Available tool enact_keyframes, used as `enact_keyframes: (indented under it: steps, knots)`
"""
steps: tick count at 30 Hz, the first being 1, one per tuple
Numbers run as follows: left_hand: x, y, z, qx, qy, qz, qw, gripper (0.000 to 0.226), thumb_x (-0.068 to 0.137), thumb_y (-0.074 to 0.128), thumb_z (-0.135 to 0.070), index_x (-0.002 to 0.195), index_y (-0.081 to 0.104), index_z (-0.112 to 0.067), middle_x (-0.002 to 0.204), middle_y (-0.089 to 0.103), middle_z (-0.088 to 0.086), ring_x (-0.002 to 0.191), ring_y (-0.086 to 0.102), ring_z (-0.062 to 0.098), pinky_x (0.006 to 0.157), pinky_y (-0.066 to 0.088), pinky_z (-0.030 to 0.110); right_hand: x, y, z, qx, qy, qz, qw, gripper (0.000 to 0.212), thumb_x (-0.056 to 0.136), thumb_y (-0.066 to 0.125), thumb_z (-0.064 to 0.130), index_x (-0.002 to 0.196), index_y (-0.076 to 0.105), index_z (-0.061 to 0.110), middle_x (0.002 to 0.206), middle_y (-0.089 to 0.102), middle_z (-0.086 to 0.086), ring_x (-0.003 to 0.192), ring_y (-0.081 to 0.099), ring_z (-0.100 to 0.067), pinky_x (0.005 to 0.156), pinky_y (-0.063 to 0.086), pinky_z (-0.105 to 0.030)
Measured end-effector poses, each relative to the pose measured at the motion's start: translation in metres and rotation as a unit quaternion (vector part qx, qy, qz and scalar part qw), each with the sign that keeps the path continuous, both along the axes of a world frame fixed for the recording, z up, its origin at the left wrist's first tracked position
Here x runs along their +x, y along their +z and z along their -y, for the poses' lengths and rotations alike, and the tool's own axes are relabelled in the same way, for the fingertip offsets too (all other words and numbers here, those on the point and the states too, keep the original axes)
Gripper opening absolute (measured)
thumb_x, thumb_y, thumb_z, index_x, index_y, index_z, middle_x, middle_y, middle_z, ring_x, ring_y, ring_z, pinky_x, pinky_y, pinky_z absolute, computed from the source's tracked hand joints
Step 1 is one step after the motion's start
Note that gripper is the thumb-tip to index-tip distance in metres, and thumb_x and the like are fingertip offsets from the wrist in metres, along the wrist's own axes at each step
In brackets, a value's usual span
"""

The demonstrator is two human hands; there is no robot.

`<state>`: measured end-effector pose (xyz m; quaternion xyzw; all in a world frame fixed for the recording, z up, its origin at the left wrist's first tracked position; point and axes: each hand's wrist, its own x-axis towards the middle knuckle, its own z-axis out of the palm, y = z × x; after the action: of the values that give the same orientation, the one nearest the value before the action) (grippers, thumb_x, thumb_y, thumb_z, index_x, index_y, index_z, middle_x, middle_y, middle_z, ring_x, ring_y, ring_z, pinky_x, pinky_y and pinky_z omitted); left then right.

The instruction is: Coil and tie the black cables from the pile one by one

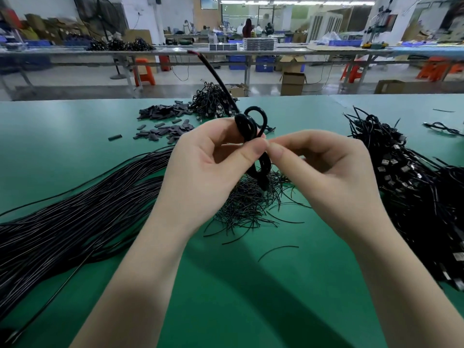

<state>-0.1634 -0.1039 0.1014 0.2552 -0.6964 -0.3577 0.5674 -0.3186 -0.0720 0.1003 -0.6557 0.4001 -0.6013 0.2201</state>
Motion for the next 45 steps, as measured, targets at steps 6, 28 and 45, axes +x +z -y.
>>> enact_keyframes:
  steps: [6,28,45]
  knots:
    - [-0.001,0.001,0.000,-0.010,-0.059,0.013,0.998,0.024,0.079,0.073,-0.020,0.084,0.073,-0.044,0.084,0.072,-0.022,0.081,0.069,-0.001,0.076,0.051,0.013,-0.008,-0.002,0.006,0.151,0.061,0.080,0.983,0.028,0.067,0.075,0.054,0.073,0.077,0.027,0.066,0.069,0.002,0.061,0.059,-0.004,0.056,0.044,-0.017]
    - [-0.002,-0.003,0.004,0.220,-0.021,-0.055,0.974,0.021,0.060,0.077,-0.038,0.076,0.079,-0.024,0.069,0.071,-0.007,0.058,0.062,0.004,0.054,0.050,0.016,0.010,-0.015,0.011,-0.176,-0.185,-0.164,0.953,0.005,0.088,0.066,0.005,0.087,0.071,0.008,0.082,0.067,0.004,0.079,0.062,-0.011,0.074,0.048,-0.017]
    - [-0.001,-0.005,0.005,0.142,0.031,-0.049,0.988,0.020,0.066,0.076,-0.036,0.084,0.077,-0.027,0.081,0.075,-0.004,0.073,0.067,0.009,0.065,0.054,0.022,0.009,-0.010,0.009,0.204,0.058,0.172,0.962,0.018,0.059,0.077,0.041,0.071,0.078,0.028,0.063,0.068,0.005,0.062,0.061,-0.007,0.059,0.049,-0.017]
